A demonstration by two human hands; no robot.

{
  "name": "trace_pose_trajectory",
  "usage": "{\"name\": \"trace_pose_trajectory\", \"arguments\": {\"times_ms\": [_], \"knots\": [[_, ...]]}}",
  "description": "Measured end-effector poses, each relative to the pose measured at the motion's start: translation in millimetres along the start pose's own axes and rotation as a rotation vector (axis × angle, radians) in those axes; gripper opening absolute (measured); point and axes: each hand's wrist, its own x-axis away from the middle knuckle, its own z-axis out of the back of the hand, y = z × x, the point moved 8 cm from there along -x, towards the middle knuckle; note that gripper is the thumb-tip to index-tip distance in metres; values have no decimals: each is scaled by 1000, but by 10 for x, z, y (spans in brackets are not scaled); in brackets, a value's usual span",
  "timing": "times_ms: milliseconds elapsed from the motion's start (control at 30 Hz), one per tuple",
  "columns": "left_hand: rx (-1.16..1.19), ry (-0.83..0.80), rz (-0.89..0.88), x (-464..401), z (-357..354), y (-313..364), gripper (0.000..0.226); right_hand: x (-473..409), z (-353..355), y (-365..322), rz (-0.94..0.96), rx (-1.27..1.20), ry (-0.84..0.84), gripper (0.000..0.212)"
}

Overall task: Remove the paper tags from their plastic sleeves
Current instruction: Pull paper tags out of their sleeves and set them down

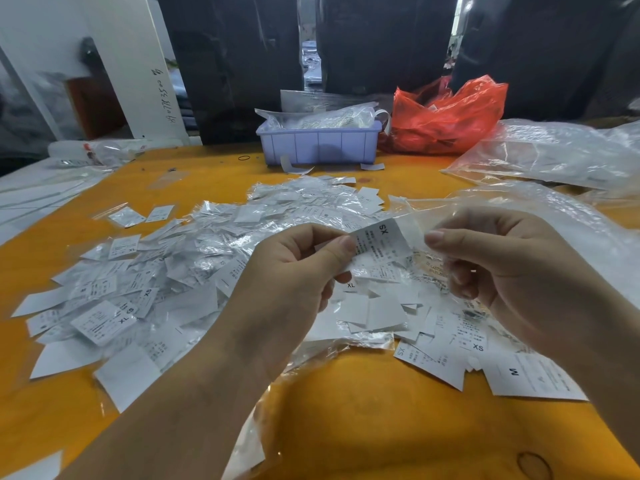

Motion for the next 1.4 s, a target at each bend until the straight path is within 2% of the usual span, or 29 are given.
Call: {"name": "trace_pose_trajectory", "arguments": {"times_ms": [200,367,833,1000,1133,1400], "knots": [[13,-30,-3,-3,-24,-11,12,-14,6,-16,-22,-69,-20,23],[44,-81,20,0,-64,-23,11,-28,-19,29,-64,-76,-59,36],[-10,-150,89,21,-123,-35,27,-11,-90,74,-97,-45,-172,7],[73,-155,120,7,-121,-58,22,-13,-95,66,-91,-41,-181,9],[153,-182,134,12,-141,-48,8,-31,-60,51,-88,-56,-159,15],[163,-215,148,22,-164,-58,6,-26,-28,34,-106,-89,-143,30]]}}
